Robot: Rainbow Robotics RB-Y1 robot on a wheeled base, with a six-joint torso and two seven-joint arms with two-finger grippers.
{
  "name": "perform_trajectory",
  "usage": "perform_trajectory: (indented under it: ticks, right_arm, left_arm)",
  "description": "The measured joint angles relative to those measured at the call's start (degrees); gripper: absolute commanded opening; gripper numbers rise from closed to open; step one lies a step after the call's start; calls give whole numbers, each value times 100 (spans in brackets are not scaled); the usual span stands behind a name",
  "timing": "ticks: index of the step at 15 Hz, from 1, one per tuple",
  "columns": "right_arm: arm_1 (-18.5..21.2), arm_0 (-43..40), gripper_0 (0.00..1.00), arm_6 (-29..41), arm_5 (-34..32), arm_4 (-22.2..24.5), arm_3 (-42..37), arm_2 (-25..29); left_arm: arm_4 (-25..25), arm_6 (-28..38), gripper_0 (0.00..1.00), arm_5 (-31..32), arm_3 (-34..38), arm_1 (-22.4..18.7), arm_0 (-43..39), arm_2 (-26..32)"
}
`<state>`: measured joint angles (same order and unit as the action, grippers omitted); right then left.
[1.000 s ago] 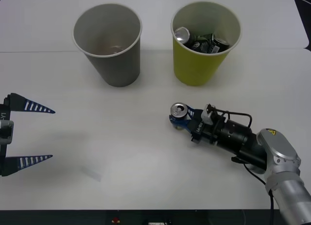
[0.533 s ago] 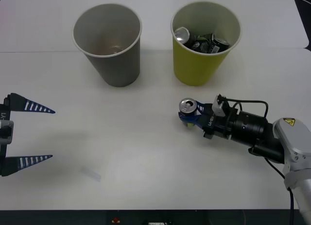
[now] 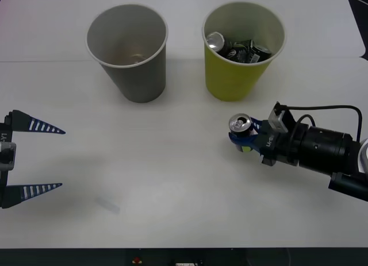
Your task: Put the can into the green bin and the plastic bottle into the gray bin
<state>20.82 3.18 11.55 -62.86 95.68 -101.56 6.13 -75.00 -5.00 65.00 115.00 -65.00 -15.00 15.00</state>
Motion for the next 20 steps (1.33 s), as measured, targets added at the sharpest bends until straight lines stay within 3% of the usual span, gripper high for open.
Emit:
perform_trajectory:
  ticks: [5,12,15,20]
  right_arm:
    - [18,-266,0,1157,-645,939,-1196,472]
    - [18,-275,0,2365,-1984,1612,-2500,1082]
    - [18,-277,0,2888,-2485,1665,-3011,1323]
    - [132,-236,0,3903,-2715,2023,-3942,1404]
  left_arm:
    - [0,0,100,0,0,0,0,0]
    - [0,0,100,0,0,0,0,0]
    - [0,0,100,0,0,0,0,0]
    - [0,0,100,0,0,0,0,0]
